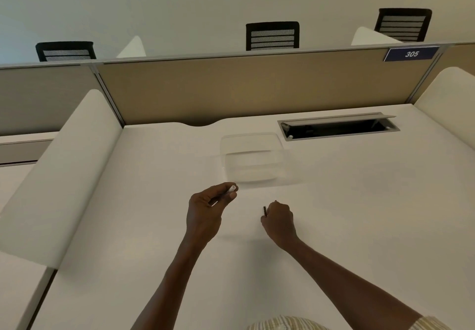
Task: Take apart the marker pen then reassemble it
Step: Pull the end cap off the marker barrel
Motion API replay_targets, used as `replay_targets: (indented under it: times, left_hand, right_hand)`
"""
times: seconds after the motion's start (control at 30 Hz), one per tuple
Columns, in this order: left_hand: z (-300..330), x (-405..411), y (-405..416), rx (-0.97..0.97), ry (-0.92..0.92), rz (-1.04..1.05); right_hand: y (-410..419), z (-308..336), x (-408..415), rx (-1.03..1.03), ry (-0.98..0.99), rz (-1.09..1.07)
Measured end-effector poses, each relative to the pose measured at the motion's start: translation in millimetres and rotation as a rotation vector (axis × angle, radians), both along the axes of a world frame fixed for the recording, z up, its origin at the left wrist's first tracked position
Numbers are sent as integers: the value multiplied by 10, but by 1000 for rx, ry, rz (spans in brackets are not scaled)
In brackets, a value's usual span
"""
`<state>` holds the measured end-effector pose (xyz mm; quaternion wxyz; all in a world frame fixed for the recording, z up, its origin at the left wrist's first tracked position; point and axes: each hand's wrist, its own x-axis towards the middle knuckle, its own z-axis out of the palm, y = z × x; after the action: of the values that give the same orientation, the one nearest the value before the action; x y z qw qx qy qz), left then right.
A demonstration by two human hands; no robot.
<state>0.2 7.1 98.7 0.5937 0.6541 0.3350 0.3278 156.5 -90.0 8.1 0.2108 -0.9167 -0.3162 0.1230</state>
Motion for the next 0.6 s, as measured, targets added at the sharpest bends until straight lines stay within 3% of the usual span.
replay_targets:
  times: [0.33,0.6]
  left_hand:
    - [37,8,-30,-37,-35,-12]
    - [60,5,-39,-43,-50,-24]
  right_hand:
    - [0,36,8,-71,-62,64]
    - [7,139,33,-15,78,-42]
